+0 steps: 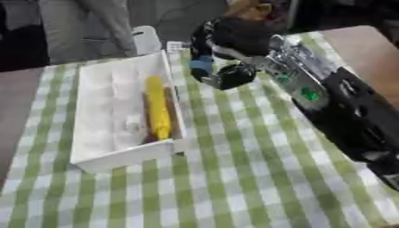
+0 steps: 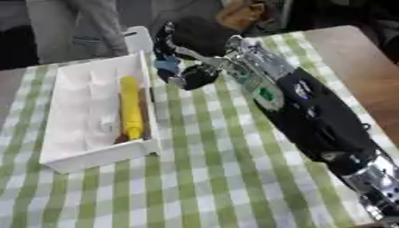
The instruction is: Pick up objects on the table and place them in the box.
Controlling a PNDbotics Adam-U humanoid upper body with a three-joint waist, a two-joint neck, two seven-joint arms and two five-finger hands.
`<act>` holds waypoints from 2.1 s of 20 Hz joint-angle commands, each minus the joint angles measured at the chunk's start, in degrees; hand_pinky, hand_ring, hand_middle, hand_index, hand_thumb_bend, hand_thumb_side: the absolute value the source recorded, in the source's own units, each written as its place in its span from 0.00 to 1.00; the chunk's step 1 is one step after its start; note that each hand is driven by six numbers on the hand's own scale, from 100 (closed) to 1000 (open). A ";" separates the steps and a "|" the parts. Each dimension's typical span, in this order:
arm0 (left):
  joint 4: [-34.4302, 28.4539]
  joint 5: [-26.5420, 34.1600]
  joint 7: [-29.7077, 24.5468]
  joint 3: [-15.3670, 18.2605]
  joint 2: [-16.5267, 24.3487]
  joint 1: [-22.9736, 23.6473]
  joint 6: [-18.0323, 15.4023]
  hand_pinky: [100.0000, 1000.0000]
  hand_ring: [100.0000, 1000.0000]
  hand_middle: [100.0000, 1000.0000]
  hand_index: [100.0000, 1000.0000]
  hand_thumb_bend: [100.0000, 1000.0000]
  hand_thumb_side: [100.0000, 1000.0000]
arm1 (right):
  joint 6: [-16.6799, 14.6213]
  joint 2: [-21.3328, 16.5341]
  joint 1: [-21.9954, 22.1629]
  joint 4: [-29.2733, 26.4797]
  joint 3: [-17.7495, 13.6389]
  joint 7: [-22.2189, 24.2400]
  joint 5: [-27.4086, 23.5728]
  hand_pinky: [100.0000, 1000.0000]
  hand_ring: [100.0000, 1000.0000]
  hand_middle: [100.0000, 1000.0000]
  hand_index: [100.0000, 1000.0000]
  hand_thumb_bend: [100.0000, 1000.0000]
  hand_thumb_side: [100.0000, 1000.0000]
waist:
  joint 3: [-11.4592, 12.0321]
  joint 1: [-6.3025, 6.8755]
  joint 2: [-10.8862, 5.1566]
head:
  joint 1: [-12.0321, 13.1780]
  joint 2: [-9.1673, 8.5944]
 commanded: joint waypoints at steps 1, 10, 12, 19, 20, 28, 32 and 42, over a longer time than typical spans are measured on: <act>-1.23 0.37 -0.68 -0.44 0.08 -1.12 -0.17 0.69 1.00 0.58 0.72 0.00 0.78 | 0.66 0.31 -1.42 0.54 0.18 -0.99 1.11 0.53 0.41 0.15 0.29 0.01 0.00 | 0.62 -1.13 -1.55 | 0.68 0.46; -1.37 1.63 -2.52 -2.33 -0.77 -2.18 -0.46 0.69 1.00 0.57 0.72 0.00 0.78 | 3.20 2.50 -2.43 3.61 1.07 -4.90 2.43 0.51 0.40 0.15 0.29 0.00 0.00 | 3.04 -1.15 -0.95 | 0.16 1.00; -1.47 1.95 -2.98 -2.86 -1.14 -2.56 -0.54 0.69 1.00 0.57 0.72 0.00 0.78 | 4.57 3.33 -2.89 4.61 1.24 -6.63 2.75 0.51 0.39 0.14 0.29 0.00 0.00 | 3.60 -1.16 -0.71 | -0.33 0.92; -2.01 3.03 -4.16 -4.04 -1.80 -3.46 -0.76 0.69 1.00 0.57 0.72 0.00 0.78 | 6.95 6.30 -4.22 8.15 3.86 -12.85 3.57 0.50 0.39 0.14 0.28 0.00 0.00 | 4.21 -1.24 -0.05 | -2.90 -0.19; -2.08 3.09 -4.28 -4.12 -1.83 -3.55 -0.78 0.69 1.00 0.57 0.72 0.00 0.78 | 6.64 6.63 -4.28 8.48 4.24 -13.15 3.59 0.50 0.39 0.14 0.28 0.00 0.00 | 4.23 -1.25 0.01 | -3.19 -0.38; -2.41 3.35 -4.47 -4.32 -2.00 -3.60 -0.81 0.69 1.00 0.57 0.72 0.00 0.78 | 1.51 9.29 -4.13 11.14 6.41 -11.50 2.90 0.52 0.39 0.14 0.28 0.00 0.00 | 4.23 -1.15 0.24 | -4.74 -1.16; -2.47 3.40 -4.46 -4.34 -2.03 -3.59 -0.80 0.69 1.00 0.57 0.72 0.00 0.78 | 0.20 10.69 -4.10 12.29 7.26 -11.16 2.69 0.52 0.39 0.14 0.28 0.00 0.00 | 4.11 -1.04 0.36 | -5.09 -1.38; -2.71 3.55 -4.68 -4.54 -2.16 -3.68 -0.76 0.69 1.00 0.57 0.72 0.00 0.78 | -3.06 12.95 -4.35 12.99 9.04 -8.43 0.96 0.56 0.44 0.23 0.34 0.00 0.00 | 4.31 -0.94 0.25 | -3.87 -0.55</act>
